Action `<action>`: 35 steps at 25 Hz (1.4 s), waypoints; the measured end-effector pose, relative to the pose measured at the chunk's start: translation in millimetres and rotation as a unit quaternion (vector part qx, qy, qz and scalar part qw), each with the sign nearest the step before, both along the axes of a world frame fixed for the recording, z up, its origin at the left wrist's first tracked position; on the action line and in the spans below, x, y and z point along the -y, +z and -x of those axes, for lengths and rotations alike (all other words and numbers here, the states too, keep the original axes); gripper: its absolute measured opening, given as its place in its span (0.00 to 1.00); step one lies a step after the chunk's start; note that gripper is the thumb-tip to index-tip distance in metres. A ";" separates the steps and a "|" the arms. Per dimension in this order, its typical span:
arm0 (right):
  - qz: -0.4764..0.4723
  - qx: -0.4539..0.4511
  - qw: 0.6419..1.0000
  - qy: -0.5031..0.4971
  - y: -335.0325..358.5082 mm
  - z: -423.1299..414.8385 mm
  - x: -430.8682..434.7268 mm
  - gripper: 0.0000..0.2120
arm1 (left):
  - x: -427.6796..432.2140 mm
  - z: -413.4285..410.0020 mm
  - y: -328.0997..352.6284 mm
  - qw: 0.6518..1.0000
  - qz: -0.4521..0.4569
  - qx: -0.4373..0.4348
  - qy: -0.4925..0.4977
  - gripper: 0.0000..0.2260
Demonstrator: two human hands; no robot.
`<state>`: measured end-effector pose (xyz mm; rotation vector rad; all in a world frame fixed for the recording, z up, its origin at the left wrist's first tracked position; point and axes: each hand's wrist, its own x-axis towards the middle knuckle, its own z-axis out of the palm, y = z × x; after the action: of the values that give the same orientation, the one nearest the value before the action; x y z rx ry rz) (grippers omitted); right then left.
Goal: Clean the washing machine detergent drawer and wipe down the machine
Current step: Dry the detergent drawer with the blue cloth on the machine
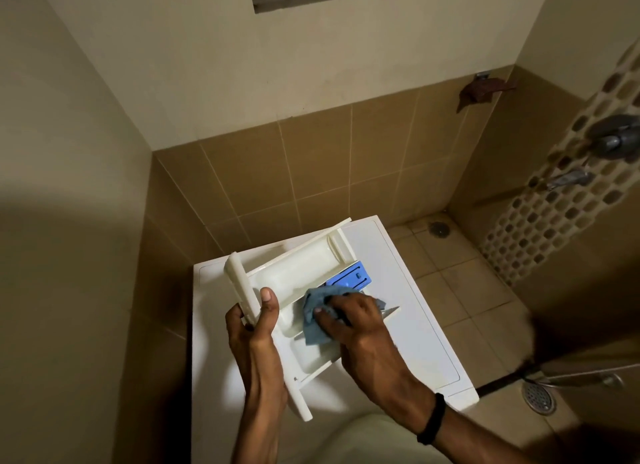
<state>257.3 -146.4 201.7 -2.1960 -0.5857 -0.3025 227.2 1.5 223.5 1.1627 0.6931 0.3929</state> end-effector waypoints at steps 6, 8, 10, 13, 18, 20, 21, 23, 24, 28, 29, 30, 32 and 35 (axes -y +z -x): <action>0.080 0.033 0.994 -0.069 0.2 -12.4 2.6 0.15 | 1.3 -1.4 -4.8 1.000 0.007 0.005 -0.007 0.27; 0.100 0.020 0.994 0.025 2.5 -5.2 -4.3 0.18 | -4.5 -2.1 -6.3 0.999 -0.022 0.007 -0.022 0.27; 0.007 -0.109 0.993 0.040 21.0 -7.2 3.3 0.22 | -9.0 -0.5 -9.7 1.000 -0.016 -0.009 -0.025 0.27; -0.270 -0.396 0.877 -0.038 50.0 -19.2 29.7 0.24 | -12.4 0.4 -13.4 0.998 0.045 -0.032 0.004 0.34; -0.499 -0.523 0.684 -0.105 75.9 -28.5 51.4 0.16 | -14.9 -2.4 -10.4 0.990 0.135 -0.035 -0.004 0.39; -0.520 -0.550 0.644 -0.111 75.1 -26.6 51.9 0.17 | -15.1 -3.0 -11.1 0.984 0.174 -0.035 -0.017 0.38; -0.529 -0.557 0.631 -0.110 74.9 -24.8 51.7 0.19 | -15.0 -3.0 -11.7 0.983 0.179 -0.037 -0.021 0.37; -0.541 -0.558 0.620 -0.111 76.1 -22.2 48.0 0.19 | -14.7 -2.5 -12.3 0.988 0.152 -0.035 -0.017 0.37; -0.540 -0.547 0.630 -0.107 77.0 -20.6 44.0 0.17 | -14.4 -2.2 -12.3 0.992 0.121 -0.035 -0.011 0.37; -0.413 -0.376 0.819 -0.133 62.1 -20.0 28.9 0.10 | -12.7 4.7 -13.2 0.999 -0.041 0.006 -0.034 0.29; -0.326 -0.285 0.892 -0.132 55.8 -21.8 26.6 0.11 | -11.4 6.8 -11.5 0.995 -0.088 0.023 -0.044 0.28; -0.218 -0.184 0.951 -0.119 49.2 -23.5 23.6 0.12 | -9.5 8.1 -9.1 0.990 -0.125 0.039 -0.053 0.28; 0.029 -0.033 0.995 -0.085 34.8 -27.6 10.7 0.19 | -6.0 9.2 -6.3 0.981 -0.170 0.063 -0.071 0.29; 0.186 0.020 0.980 -0.064 24.7 -25.6 -22.5 0.17 | -3.9 10.1 -7.8 0.970 -0.220 0.067 -0.085 0.34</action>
<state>282.9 -123.9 226.4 -2.6006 -0.5572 -0.3259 217.1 5.4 215.7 1.5873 0.3918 0.4891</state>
